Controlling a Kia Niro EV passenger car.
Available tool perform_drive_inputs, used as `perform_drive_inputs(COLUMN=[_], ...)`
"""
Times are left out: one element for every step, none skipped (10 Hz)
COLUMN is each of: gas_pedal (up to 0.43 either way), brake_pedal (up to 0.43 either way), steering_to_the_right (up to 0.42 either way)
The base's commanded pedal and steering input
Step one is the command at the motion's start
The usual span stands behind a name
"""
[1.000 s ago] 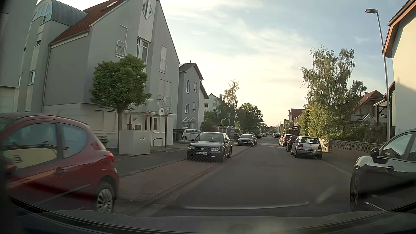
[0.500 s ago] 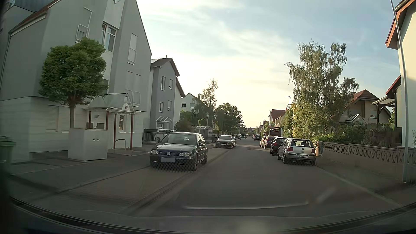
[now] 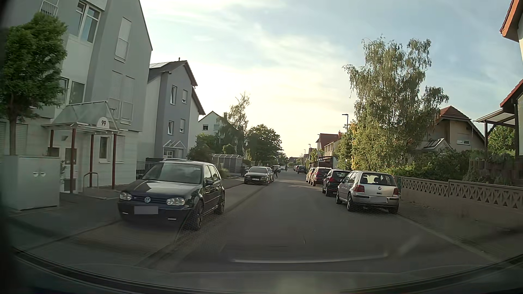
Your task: Follow the waypoints while adhering to traffic rules and regulations
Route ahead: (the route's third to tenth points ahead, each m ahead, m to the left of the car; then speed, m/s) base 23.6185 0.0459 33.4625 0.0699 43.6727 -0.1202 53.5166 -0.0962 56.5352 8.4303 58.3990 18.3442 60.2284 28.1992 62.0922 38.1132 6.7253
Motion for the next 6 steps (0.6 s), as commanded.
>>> perform_drive_inputs(gas_pedal=[0.197, 0.177, 0.157, 0.138, 0.118, 0.098], brake_pedal=[0.030, 0.030, 0.030, 0.024, 0.030, 0.030], steering_to_the_right=[0.055, 0.033, 0.021, 0.014, 0.010, 0.010])
